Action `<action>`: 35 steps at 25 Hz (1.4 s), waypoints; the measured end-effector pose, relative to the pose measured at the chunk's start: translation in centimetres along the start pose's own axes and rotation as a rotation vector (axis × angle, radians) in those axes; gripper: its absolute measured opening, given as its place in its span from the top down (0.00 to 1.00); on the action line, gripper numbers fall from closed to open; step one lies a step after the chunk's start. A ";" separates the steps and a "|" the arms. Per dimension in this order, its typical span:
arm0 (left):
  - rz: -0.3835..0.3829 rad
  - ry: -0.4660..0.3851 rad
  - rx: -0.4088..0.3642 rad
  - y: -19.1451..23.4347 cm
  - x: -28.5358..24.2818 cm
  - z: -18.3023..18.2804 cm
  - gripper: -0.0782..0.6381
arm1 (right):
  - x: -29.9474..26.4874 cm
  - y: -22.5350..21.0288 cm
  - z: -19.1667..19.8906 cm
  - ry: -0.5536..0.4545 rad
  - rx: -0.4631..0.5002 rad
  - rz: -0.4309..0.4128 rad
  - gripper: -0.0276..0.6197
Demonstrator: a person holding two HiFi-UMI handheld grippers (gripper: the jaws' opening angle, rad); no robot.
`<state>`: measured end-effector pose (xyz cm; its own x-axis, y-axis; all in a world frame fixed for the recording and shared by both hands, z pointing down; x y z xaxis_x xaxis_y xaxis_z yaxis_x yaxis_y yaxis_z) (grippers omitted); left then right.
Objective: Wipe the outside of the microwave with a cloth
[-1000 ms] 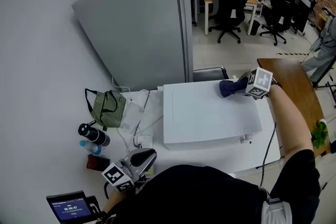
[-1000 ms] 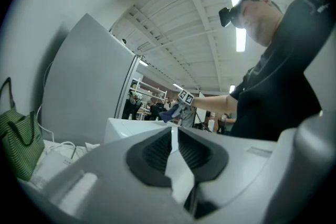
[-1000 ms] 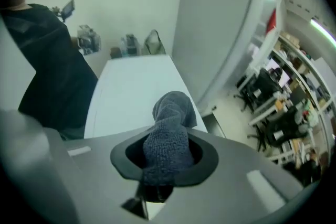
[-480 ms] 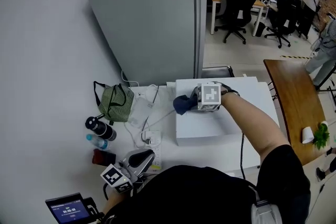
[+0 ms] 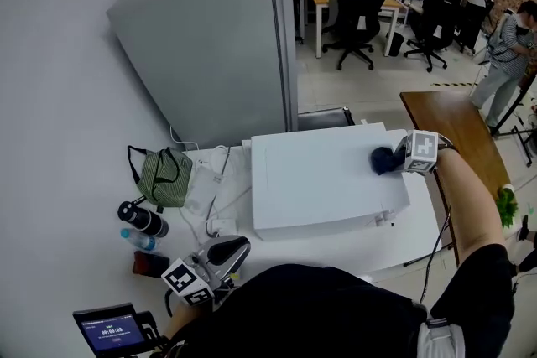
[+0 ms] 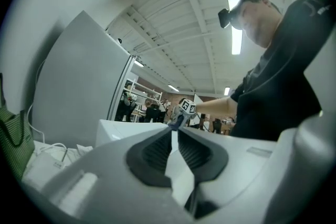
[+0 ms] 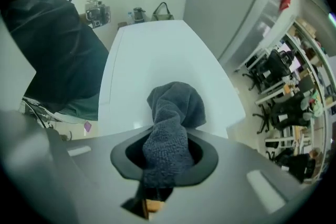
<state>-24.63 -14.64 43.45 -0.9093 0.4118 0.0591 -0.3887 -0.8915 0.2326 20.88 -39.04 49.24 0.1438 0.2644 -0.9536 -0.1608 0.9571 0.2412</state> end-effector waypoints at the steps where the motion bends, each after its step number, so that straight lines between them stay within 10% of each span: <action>1: 0.004 0.000 0.000 0.0 -0.5 0.0 0.84 | 0.2 -0.1 1.5 0.014 -0.017 0.002 0.84; 6: -0.002 0.002 0.001 -0.2 -0.6 0.2 0.84 | 2.9 -0.5 -0.8 -0.130 -0.031 0.022 0.84; 13: -0.056 -0.018 -0.015 -0.5 3.6 -0.2 0.84 | 3.8 7.4 -27.5 -0.549 0.250 -0.045 0.84; 18: -0.070 -0.022 -0.009 -0.6 6.6 0.4 0.84 | -1.4 12.2 -34.0 -0.415 0.373 -0.089 0.84; 24: -0.045 -0.003 -0.004 -0.9 5.6 0.1 0.84 | -1.0 11.7 -25.8 -0.310 0.308 -0.146 0.84; 35: 0.056 0.008 0.022 -1.3 -4.1 1.2 0.84 | 2.3 6.2 2.2 0.014 0.115 -0.064 0.84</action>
<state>-20.21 -14.92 44.05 -0.9308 0.3598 0.0653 -0.3337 -0.9087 0.2507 22.39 -32.28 48.95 0.1362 0.2019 -0.9699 -0.0383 0.9794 0.1985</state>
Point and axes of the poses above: the fingertips, and each gripper's own axes: x backward along the fingers, y to its left, z out of its underside, the point moved 7 cm from there along x, backward along the fingers, and after that the axes turned 11 degrees about z, right-handed, at the moved point
